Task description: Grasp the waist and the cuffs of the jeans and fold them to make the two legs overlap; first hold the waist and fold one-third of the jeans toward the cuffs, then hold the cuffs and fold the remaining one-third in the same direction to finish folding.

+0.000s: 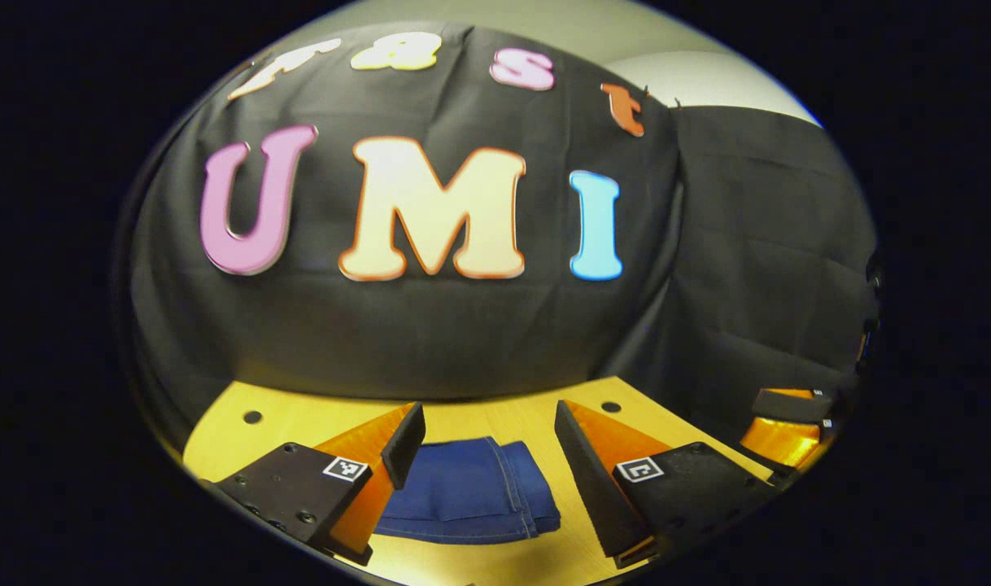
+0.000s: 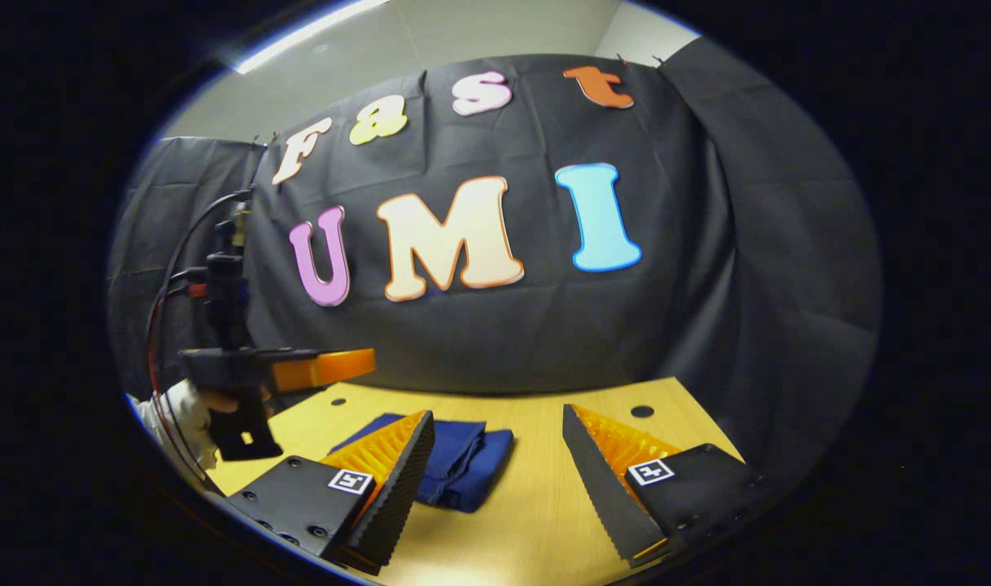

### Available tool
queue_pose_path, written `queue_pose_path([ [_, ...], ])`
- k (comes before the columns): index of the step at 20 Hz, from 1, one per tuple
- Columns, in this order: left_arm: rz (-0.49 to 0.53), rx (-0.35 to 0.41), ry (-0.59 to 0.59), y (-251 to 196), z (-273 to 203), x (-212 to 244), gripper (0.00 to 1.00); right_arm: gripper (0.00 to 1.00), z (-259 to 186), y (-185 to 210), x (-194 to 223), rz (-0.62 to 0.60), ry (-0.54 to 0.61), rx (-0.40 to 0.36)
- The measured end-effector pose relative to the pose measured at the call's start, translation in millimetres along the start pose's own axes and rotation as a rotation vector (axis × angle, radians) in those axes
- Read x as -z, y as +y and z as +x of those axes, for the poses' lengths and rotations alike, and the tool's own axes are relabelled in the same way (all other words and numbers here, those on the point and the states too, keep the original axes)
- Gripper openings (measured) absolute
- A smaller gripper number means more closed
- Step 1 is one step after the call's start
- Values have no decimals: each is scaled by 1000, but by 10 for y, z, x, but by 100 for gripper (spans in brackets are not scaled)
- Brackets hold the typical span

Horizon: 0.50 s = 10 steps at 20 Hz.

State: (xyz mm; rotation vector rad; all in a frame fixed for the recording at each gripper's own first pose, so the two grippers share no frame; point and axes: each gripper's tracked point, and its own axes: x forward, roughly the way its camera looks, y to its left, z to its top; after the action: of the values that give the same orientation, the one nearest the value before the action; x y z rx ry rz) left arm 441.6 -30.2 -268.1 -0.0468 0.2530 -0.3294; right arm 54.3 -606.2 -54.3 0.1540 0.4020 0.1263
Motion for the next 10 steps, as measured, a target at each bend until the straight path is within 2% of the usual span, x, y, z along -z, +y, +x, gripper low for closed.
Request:
queue_pose_path([
  [4, 51, -81, -55, 176, -791, -96, 96, 97, -142, 510, -448, 29, -131, -35],
  [5, 56, -84, -61, 205, -945, -100, 96, 97, -211, 630, -518, 27, -146, -39],
  [6, 56, -74, -60, 198, -1087, -97, 95, 93, -284, 734, -571, 29, -159, -43],
  [7, 52, -67, -53, 202, -1218, -87, 94, 97, -372, 865, -623, 30, -170, -52],
  [10, 69, -72, -77, 305, -1466, -202, 94, 97, -667, 1123, -720, 1, -221, -38],
])
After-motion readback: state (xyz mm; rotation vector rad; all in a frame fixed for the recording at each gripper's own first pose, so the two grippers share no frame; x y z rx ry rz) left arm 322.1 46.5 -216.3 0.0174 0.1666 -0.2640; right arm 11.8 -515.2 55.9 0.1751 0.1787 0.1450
